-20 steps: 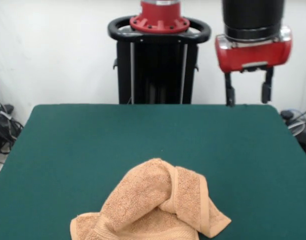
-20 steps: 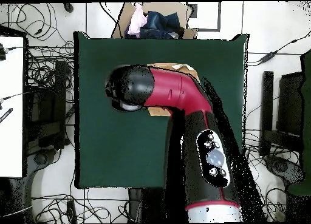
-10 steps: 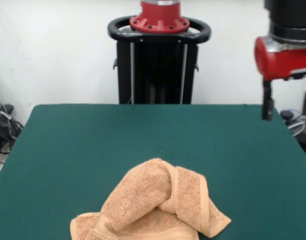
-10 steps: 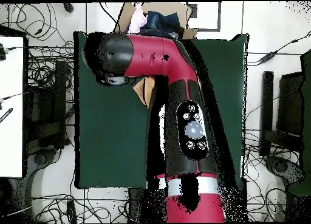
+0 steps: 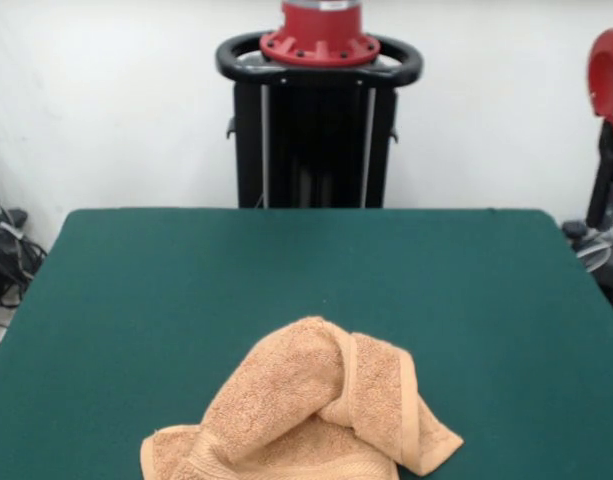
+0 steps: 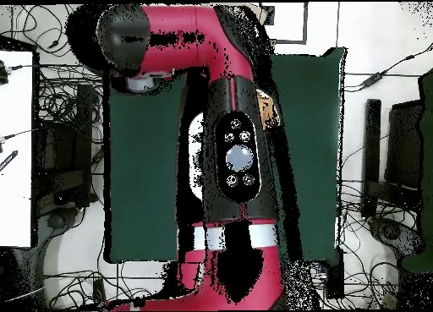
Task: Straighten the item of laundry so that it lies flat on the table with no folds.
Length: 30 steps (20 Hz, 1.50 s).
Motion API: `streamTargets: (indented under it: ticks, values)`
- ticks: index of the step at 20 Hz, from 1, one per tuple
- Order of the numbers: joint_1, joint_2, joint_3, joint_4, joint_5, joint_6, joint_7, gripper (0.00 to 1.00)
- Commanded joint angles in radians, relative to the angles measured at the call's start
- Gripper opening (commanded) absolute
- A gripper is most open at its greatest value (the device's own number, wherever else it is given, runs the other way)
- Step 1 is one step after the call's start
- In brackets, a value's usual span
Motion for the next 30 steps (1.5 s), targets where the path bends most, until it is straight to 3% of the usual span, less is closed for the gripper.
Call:
streamTargets:
  ticks: [1, 5, 10, 14, 22, 26, 30]
  values:
    - [-0.032, 0.054, -0.011, -0.022, -0.093, -0.018, -0.014, 1.0]
    - [-0.098, 0.039, 0.024, 0.062, -0.07, -0.11, -0.102, 1.0]
    - [-0.131, 0.044, 0.049, 0.083, -0.076, -0.155, -0.169, 1.0]
    - [-0.167, -0.002, 0.067, 0.199, -0.071, -0.272, -0.189, 1.0]
    - [-0.149, -0.075, 0.046, 0.287, -0.099, -0.345, -0.126, 1.0]
    - [-0.138, -0.057, 0.047, 0.254, -0.115, -0.314, -0.132, 1.0]
    - [-0.147, -0.079, 0.05, 0.305, -0.121, -0.375, -0.119, 1.0]
